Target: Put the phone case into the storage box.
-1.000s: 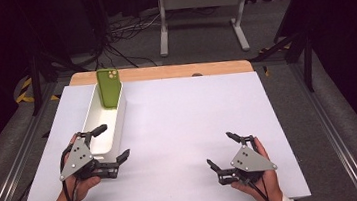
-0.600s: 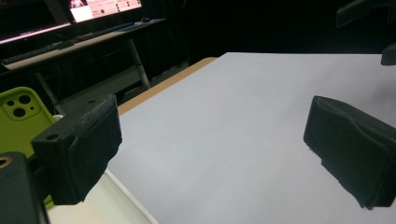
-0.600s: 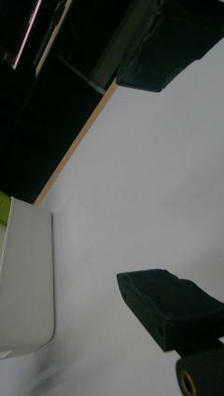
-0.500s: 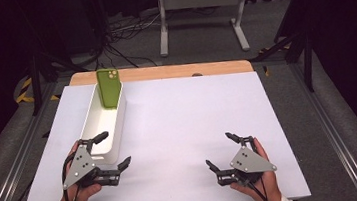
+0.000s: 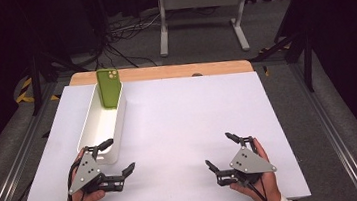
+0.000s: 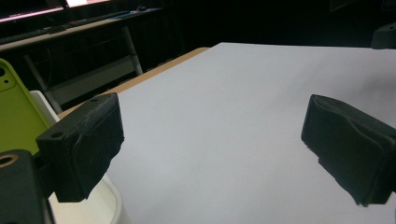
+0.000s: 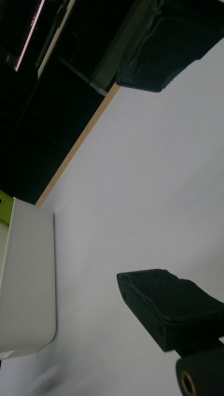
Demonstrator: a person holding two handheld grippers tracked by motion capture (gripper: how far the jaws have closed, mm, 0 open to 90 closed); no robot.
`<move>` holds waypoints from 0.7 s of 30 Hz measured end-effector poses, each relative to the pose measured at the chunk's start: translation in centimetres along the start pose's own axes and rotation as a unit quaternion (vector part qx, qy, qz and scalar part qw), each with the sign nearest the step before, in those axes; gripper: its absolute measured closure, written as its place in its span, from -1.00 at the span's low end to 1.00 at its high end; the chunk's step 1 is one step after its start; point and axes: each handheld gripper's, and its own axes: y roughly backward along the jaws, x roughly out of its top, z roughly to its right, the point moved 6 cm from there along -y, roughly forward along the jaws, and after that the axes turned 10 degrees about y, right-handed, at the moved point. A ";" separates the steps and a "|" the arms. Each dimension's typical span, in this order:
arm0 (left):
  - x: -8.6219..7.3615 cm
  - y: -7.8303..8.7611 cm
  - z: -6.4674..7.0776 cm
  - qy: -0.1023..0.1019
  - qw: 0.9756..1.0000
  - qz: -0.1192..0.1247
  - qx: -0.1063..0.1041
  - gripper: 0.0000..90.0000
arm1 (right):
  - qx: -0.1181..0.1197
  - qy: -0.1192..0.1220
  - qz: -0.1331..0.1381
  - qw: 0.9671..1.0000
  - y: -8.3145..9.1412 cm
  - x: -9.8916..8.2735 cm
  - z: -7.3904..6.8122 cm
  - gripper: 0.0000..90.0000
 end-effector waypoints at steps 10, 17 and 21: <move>-1.3 0.7 -0.4 -0.010 1.000 -0.001 0.004 -0.86 | 0.003 -0.002 0.001 1.000 0.1 -0.3 -0.1 -0.85; -1.3 0.8 -0.2 -0.013 1.000 -0.001 0.000 -0.87 | 0.007 0.001 0.002 1.000 0.3 -0.4 -0.4 -0.87; -1.4 0.5 -0.2 -0.001 1.000 -0.005 -0.003 -0.87 | 0.010 0.001 0.000 1.000 0.2 -0.5 -0.4 -0.87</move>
